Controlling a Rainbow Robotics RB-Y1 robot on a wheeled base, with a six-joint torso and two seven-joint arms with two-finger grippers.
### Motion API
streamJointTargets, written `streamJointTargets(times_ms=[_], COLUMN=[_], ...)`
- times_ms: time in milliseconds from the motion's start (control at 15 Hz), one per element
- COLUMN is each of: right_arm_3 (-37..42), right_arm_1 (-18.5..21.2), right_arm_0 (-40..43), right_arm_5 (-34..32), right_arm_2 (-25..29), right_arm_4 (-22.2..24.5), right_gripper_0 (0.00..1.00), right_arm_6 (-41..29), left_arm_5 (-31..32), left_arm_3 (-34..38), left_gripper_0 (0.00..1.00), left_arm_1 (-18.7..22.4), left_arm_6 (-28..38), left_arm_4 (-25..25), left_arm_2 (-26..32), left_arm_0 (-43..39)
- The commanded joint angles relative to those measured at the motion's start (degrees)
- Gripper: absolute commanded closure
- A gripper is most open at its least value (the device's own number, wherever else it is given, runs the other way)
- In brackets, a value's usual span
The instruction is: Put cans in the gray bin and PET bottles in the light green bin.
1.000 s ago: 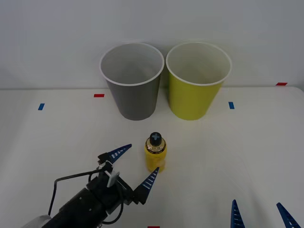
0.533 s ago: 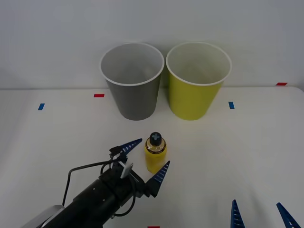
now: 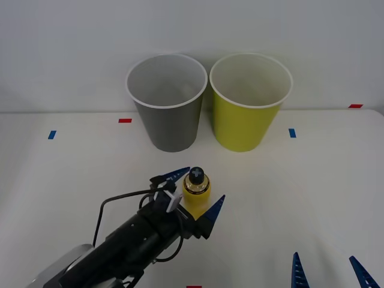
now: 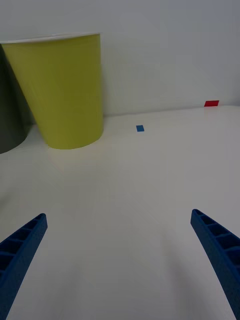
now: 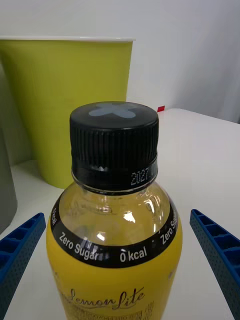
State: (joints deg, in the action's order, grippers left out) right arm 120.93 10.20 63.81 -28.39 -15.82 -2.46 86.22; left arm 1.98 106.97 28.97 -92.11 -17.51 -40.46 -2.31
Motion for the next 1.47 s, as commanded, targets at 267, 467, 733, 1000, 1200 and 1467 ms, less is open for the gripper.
streamJointTargets(times_ms=[267,467,733,1000,1200,1467], right_arm_3=[0.00,0.00,0.00,0.00,0.00,0.00], right_arm_1=[0.00,0.00,0.00,0.00,0.00,0.00], right_arm_0=[0.00,0.00,0.00,0.00,0.00,0.00], right_arm_5=[0.01,0.01,0.01,0.01,0.01,0.01], right_arm_2=[0.00,0.00,0.00,0.00,0.00,0.00], right_arm_4=[0.00,0.00,0.00,0.00,0.00,0.00], right_gripper_0=[0.00,0.00,0.00,0.00,0.00,0.00], right_arm_6=[0.00,0.00,0.00,0.00,0.00,0.00], left_arm_5=[-0.92,-1.19,-1.98,-12.17,-27.90,-49.61], left_arm_3=[-0.01,-0.01,-0.01,6.50,17.57,31.90], left_gripper_0=[1.00,1.00,1.00,1.00,1.00,1.00], left_arm_1=[-1.64,-1.81,-1.99,-1.73,-0.14,0.38], left_arm_6=[-0.09,-0.09,0.00,0.26,0.70,1.05], left_arm_4=[0.11,0.20,0.11,-0.33,-0.59,-1.56], left_arm_2=[0.29,0.38,0.38,2.14,6.27,12.77], left_arm_0=[0.03,0.12,0.03,-0.06,-0.06,0.38])
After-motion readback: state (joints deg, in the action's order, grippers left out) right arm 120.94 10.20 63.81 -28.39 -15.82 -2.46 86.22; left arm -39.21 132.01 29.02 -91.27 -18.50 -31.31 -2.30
